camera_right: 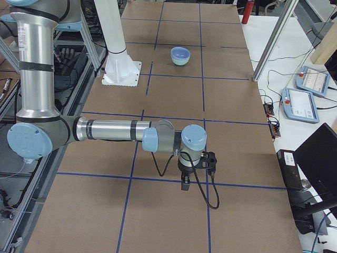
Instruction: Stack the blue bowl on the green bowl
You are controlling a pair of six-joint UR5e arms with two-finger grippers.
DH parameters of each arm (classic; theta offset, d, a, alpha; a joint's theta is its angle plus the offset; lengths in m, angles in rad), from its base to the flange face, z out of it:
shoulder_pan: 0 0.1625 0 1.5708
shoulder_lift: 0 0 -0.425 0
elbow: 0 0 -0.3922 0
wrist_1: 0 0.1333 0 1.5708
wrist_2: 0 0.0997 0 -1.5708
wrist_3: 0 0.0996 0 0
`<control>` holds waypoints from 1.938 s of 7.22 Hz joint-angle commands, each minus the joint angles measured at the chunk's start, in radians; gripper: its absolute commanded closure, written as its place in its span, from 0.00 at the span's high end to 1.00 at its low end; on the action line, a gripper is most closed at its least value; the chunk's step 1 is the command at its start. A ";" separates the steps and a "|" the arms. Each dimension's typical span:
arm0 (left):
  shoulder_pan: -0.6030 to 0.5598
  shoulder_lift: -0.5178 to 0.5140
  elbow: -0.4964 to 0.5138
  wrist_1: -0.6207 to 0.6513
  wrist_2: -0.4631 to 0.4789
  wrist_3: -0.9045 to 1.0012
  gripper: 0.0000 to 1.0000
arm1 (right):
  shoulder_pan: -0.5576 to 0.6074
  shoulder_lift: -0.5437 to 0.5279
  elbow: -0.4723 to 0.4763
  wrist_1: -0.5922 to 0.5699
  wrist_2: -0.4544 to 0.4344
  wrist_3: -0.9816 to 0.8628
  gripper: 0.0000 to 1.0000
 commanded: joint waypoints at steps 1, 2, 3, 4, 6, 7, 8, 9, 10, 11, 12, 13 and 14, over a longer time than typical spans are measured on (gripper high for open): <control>-0.001 0.000 0.005 0.000 -0.052 -0.003 1.00 | 0.002 -0.001 0.000 0.000 0.000 -0.001 1.00; 0.000 -0.002 0.004 -0.002 -0.050 -0.002 1.00 | 0.000 -0.001 0.000 0.000 0.000 0.001 1.00; -0.001 0.000 -0.001 -0.002 -0.049 -0.002 1.00 | 0.002 -0.001 0.000 0.000 0.000 -0.001 1.00; -0.001 0.000 0.004 -0.003 -0.047 0.000 1.00 | 0.000 -0.001 0.000 0.000 0.000 0.001 1.00; -0.001 0.000 0.002 -0.003 -0.047 0.000 1.00 | 0.000 -0.001 0.000 0.000 0.000 -0.001 1.00; -0.001 0.000 0.004 -0.003 -0.047 0.000 1.00 | 0.000 -0.001 0.000 0.000 0.000 -0.001 1.00; -0.001 0.000 0.002 -0.003 -0.047 0.000 1.00 | 0.002 -0.001 0.000 0.000 0.000 -0.001 1.00; -0.001 0.000 0.004 -0.003 -0.047 0.000 1.00 | 0.002 -0.001 0.000 0.000 0.000 -0.001 1.00; -0.001 0.000 0.002 -0.003 -0.047 0.000 1.00 | 0.000 0.001 0.000 0.000 0.000 -0.001 1.00; -0.001 0.000 -0.008 -0.003 -0.047 0.000 1.00 | 0.000 -0.001 0.000 0.000 0.000 0.001 1.00; -0.001 0.000 -0.010 -0.003 -0.047 0.000 1.00 | 0.000 -0.001 0.000 0.000 0.000 0.001 1.00; -0.001 0.000 -0.011 -0.003 -0.047 0.000 1.00 | 0.000 -0.001 0.000 0.000 0.000 -0.001 1.00; -0.001 -0.002 -0.016 -0.003 -0.047 0.000 1.00 | 0.000 -0.001 0.000 0.000 0.000 0.001 1.00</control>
